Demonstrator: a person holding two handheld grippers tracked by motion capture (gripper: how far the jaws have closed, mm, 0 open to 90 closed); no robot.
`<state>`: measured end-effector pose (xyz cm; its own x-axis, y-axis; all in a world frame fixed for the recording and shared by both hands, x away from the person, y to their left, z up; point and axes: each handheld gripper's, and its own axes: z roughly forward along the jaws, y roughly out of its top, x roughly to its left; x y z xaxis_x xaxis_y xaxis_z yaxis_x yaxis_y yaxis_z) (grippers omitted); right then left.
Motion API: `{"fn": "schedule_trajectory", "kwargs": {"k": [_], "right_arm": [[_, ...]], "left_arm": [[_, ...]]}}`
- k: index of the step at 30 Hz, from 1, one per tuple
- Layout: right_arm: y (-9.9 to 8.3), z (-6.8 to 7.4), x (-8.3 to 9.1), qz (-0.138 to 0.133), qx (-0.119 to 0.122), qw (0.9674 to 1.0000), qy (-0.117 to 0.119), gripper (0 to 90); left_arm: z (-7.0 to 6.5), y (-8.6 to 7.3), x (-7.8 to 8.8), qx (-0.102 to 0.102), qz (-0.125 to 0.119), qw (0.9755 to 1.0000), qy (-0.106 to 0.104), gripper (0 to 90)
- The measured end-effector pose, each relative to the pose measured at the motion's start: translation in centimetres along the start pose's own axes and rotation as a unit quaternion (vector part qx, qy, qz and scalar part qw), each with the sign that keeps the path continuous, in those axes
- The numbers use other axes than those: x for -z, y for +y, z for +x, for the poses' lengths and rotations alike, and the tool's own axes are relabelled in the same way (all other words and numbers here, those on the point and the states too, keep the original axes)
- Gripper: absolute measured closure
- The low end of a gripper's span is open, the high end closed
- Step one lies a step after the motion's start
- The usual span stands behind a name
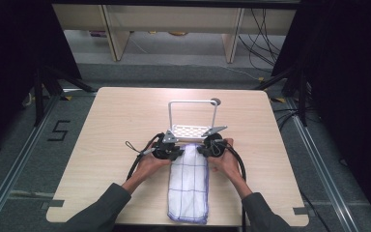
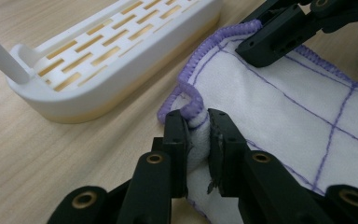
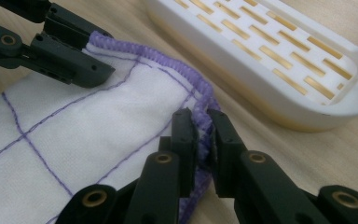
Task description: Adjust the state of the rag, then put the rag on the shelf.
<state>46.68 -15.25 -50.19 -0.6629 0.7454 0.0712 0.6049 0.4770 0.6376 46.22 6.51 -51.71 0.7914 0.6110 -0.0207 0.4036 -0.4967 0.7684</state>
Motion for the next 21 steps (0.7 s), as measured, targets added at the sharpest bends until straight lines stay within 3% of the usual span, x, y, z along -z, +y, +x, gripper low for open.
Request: {"fn": "schedule_trajectory", "kwargs": {"k": [3,6,7,8,12,14,21], "right_arm": [[0.0,-0.3,0.0,-0.008,0.010,0.9999,-0.003,82.3],[0.0,-0.2,0.0,-0.007,0.002,1.0000,0.006,82.3],[0.0,-0.3,0.0,-0.010,0.018,0.9998,-0.003,82.3],[0.0,-0.2,0.2,-0.008,0.008,0.9999,-0.002,82.3],[0.1,-0.1,0.8,-0.008,0.016,0.9998,-0.003,82.3],[0.0,0.0,1.0,-0.022,0.012,0.9997,0.006,82.3],[-0.1,0.1,1.7,-0.031,0.024,0.9992,0.004,82.4]], "left_arm": [[0.1,0.0,0.0,0.001,0.000,1.0000,0.000,78.0],[0.0,0.0,0.0,0.001,-0.001,1.0000,0.001,78.3],[0.0,0.0,0.0,0.002,-0.003,1.0000,0.001,78.5],[0.0,0.0,0.0,0.002,-0.003,1.0000,0.001,78.8],[0.1,0.0,0.2,0.010,-0.008,0.9999,0.001,80.8],[0.1,0.2,0.4,0.006,-0.011,0.9999,0.001,81.0],[-0.1,0.6,1.5,0.008,-0.028,0.9996,0.001,81.2]]}}
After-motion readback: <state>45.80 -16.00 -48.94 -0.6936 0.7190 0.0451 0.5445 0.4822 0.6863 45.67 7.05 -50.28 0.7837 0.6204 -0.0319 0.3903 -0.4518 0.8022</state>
